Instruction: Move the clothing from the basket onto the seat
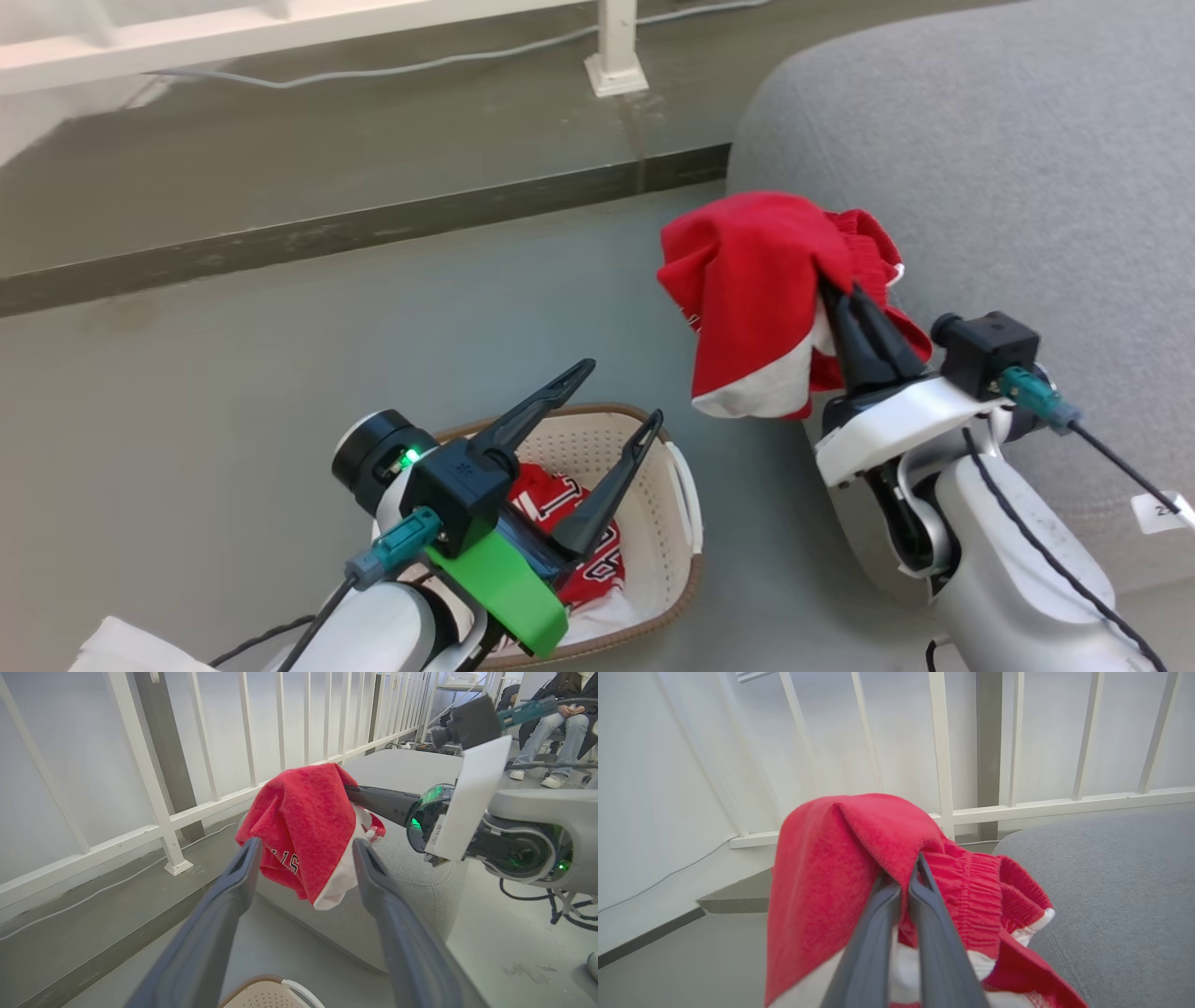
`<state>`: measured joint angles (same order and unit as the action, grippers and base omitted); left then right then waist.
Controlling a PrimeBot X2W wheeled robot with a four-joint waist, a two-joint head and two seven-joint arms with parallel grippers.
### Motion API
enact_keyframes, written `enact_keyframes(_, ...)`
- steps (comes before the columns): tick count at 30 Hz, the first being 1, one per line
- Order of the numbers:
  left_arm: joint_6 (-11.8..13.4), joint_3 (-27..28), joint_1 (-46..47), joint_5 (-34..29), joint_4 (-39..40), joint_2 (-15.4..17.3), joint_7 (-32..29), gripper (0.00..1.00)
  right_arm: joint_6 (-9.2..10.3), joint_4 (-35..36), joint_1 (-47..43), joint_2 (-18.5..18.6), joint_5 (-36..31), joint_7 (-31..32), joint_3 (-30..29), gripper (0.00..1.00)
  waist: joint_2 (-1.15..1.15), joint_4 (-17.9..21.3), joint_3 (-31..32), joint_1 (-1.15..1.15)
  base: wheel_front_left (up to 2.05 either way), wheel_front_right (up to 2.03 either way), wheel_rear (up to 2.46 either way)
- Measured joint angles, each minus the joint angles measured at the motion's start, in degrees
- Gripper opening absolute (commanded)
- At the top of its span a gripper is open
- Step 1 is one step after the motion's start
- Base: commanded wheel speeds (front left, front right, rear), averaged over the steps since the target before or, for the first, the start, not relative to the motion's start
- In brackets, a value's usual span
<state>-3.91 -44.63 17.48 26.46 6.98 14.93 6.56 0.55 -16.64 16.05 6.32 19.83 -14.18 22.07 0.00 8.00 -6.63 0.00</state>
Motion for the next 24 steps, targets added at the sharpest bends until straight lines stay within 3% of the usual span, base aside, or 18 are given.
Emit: enact_keyframes(24, 1.43, -0.44, 0.12, -3.04, 1.88, 1.25, -2.21, 1.0, 1.66, 0.76, 1.19, -0.82, 0.33, -0.09, -9.65, 0.0, 0.0, 11.23, -6.8, 0.0, 0.0, 0.0, 0.0)
